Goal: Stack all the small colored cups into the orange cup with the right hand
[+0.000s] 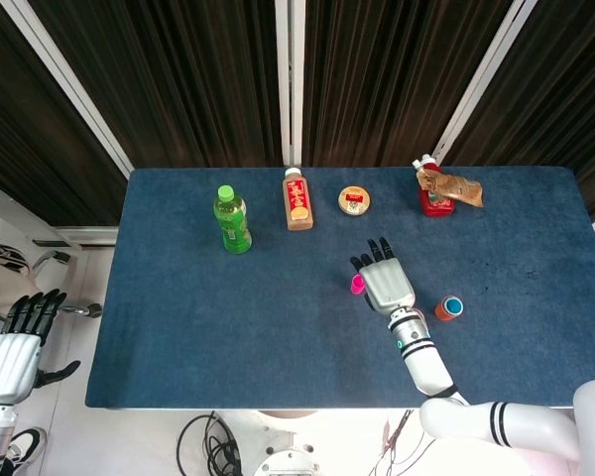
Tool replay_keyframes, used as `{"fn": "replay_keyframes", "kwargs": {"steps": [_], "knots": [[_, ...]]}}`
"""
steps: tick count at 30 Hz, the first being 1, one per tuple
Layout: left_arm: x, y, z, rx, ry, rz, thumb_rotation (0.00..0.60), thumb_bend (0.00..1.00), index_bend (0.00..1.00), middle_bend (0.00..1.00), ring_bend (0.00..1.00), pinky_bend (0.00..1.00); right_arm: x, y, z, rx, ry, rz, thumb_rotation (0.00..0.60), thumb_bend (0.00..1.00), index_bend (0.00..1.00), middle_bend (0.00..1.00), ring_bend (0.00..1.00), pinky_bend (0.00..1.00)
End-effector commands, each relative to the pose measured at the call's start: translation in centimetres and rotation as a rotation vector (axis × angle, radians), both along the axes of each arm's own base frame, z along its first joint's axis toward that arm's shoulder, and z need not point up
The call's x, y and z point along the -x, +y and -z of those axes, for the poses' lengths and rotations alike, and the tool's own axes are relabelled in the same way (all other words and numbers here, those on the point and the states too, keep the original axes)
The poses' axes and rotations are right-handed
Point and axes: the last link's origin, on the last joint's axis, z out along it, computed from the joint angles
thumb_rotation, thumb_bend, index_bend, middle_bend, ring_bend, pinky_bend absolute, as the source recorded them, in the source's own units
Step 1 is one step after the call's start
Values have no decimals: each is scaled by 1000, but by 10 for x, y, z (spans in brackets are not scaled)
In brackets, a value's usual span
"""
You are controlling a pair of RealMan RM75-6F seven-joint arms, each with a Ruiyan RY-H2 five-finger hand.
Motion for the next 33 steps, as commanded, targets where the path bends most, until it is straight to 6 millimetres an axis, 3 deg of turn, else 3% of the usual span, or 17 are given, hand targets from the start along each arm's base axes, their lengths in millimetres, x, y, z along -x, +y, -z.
{"fn": "replay_keyframes", "kwargs": {"steps": [1, 22, 33], "knots": [[0, 0, 0, 0, 0, 0, 600, 28, 19, 29, 0, 0, 1, 0, 4, 3, 13, 2, 600, 251, 276, 297, 0, 0], [2, -2, -2, -7, -3, 1, 600, 28, 19, 29, 0, 0, 3, -1, 26, 21, 20, 15, 600, 280, 401, 414, 104, 0], [2, -2, -3, -3, 1, 0, 600, 28, 19, 29, 0, 0, 4, -3, 29, 55, 5, -2, 600, 306, 521, 487, 163, 0]]}}
